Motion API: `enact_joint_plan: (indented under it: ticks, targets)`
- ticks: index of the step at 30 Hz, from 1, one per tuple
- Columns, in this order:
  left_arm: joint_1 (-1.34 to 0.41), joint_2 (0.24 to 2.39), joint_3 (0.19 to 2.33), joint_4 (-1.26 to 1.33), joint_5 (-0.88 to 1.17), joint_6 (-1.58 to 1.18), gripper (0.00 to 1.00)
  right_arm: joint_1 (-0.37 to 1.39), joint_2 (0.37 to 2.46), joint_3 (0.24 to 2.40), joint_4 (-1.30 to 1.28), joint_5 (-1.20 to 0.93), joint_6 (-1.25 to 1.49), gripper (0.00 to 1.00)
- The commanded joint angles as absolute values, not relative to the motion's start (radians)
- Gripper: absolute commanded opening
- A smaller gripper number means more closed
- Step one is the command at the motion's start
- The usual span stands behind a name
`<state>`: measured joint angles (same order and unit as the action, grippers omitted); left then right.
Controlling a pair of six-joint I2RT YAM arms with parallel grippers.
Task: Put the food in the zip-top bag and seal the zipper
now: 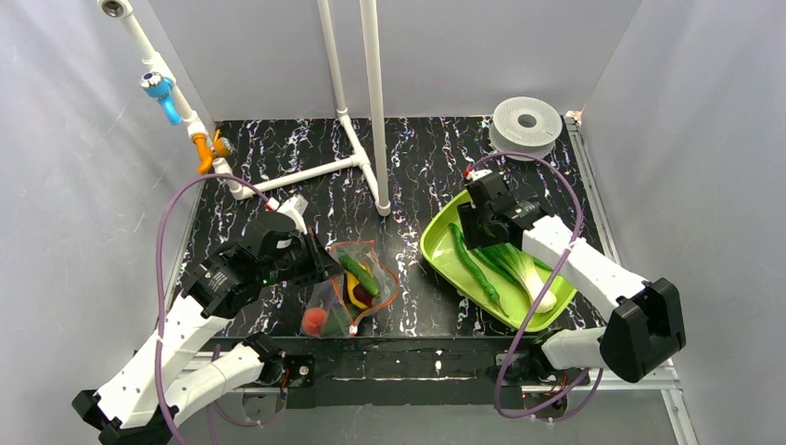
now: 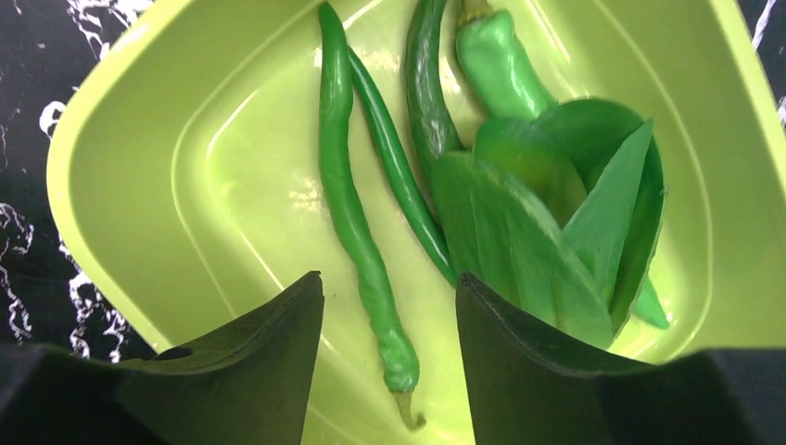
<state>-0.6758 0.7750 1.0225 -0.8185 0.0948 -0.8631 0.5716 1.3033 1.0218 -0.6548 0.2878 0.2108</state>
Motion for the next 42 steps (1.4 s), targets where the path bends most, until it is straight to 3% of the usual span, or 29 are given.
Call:
enact_joint_plan:
  ticks: [1, 4, 9, 17, 21, 28, 30, 32, 33, 34, 38, 42]
  targets:
    - [-0.673, 0.788, 1.045, -0.83, 0.089, -0.843, 0.0, 0.568, 1.282, 1.1, -0.79, 0.268, 0.292, 0.63]
    - [-0.674, 0.812, 1.077, -0.857, 0.048, -0.808, 0.0, 0.553, 1.223, 1.084, -0.85, 0.271, 0.361, 0.64]
    - [-0.675, 0.857, 1.102, -0.852, -0.039, -0.711, 0.0, 0.475, 1.118, 1.004, -0.83, 0.084, 0.465, 0.64]
    - [-0.674, 0.893, 1.08, -0.785, -0.026, -0.602, 0.0, 0.408, 0.977, 0.755, -0.723, 0.168, 0.645, 0.64]
    - [-0.674, 0.951, 1.179, -0.883, -0.065, -0.573, 0.0, 0.38, 0.999, 0.709, -0.766, 0.132, 0.684, 0.62]
    - [-0.674, 1.071, 1.308, -0.984, -0.074, -0.488, 0.0, 0.351, 0.991, 0.755, -0.943, 0.258, 0.79, 0.62]
    - [-0.674, 1.107, 1.34, -1.014, -0.059, -0.48, 0.0, 0.321, 0.97, 0.764, -0.952, 0.293, 0.798, 0.65]
    - [-0.674, 1.135, 1.358, -1.022, -0.046, -0.474, 0.0, 0.275, 0.957, 0.758, -0.948, 0.361, 0.799, 0.75]
    - [-0.673, 1.145, 1.363, -0.825, -0.038, -0.47, 0.0, 0.241, 0.957, 0.747, -0.926, 0.374, 0.779, 0.79]
    - [-0.674, 1.156, 1.371, -0.99, -0.033, -0.461, 0.0, 0.193, 0.965, 0.735, -0.894, 0.349, 0.76, 0.8]
    - [-0.674, 1.193, 1.421, -1.042, -0.026, -0.418, 0.0, 0.039, 1.056, 0.728, -0.79, 0.196, 0.719, 0.8]
    - [-0.674, 1.206, 1.453, -1.078, -0.039, -0.399, 0.0, 0.009, 1.164, 0.827, -0.773, 0.184, 0.67, 0.81]
